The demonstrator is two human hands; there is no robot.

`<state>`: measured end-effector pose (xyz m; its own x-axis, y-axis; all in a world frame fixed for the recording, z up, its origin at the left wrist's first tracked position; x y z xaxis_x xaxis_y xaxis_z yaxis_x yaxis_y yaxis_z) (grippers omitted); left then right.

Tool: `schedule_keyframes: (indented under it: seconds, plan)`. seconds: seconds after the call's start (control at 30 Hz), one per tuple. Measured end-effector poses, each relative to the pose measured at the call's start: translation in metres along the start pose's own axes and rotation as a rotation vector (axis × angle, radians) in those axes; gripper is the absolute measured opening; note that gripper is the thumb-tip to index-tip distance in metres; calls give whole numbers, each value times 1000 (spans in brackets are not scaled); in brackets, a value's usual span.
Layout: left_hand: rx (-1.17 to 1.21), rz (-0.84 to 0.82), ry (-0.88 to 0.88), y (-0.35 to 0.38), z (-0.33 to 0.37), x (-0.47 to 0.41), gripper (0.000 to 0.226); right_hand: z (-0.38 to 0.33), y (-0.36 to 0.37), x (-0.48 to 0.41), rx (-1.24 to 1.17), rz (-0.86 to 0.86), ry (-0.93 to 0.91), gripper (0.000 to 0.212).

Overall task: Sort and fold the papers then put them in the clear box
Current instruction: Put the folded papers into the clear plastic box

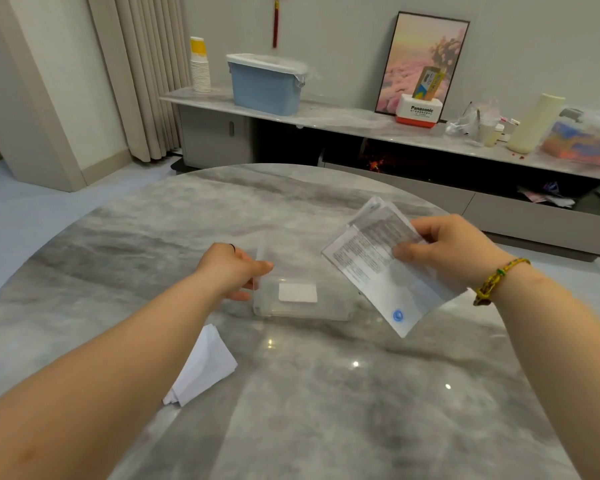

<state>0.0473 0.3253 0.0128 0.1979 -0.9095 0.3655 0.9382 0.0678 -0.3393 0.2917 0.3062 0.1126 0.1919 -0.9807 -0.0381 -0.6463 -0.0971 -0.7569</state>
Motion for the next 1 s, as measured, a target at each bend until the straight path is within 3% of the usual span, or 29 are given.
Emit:
schedule_keyframes:
  seconds: [0.1, 0.2, 0.47, 0.6, 0.8, 1.0]
  plan:
    - [-31, -47, 2, 4, -7, 17, 25, -18, -4, -6, -14, 59, -51, 14]
    - [-29, -57, 4, 7, -13, 31, 23, -38, 8, -17, 120, 57, -137, 14]
    - [107, -11, 29, 10, -28, 52, 15, -60, 62, -30, 593, -153, -225, 20]
    - [72, 19, 50, 8, -27, 53, 28, -63, 75, -39, 568, -285, -162, 16]
    - [98, 37, 70, 6, -27, 58, 29, -48, 100, -43, 567, -500, 3, 4]
    - [85, 40, 82, 6, -27, 56, 29, -23, 121, -38, 546, -570, 82, 5]
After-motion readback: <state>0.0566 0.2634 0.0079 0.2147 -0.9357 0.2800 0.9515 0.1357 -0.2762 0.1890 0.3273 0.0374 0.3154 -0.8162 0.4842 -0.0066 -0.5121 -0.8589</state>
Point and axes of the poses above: each hand's wrist, its own x-axis away from the middle knuckle, its own y-axis out of the palm, z = x × y, the point moved 7 cm from there along -x, towards the middle knuckle, and after that the axes turned 4 degrees about -y, right-handed, at the moved point
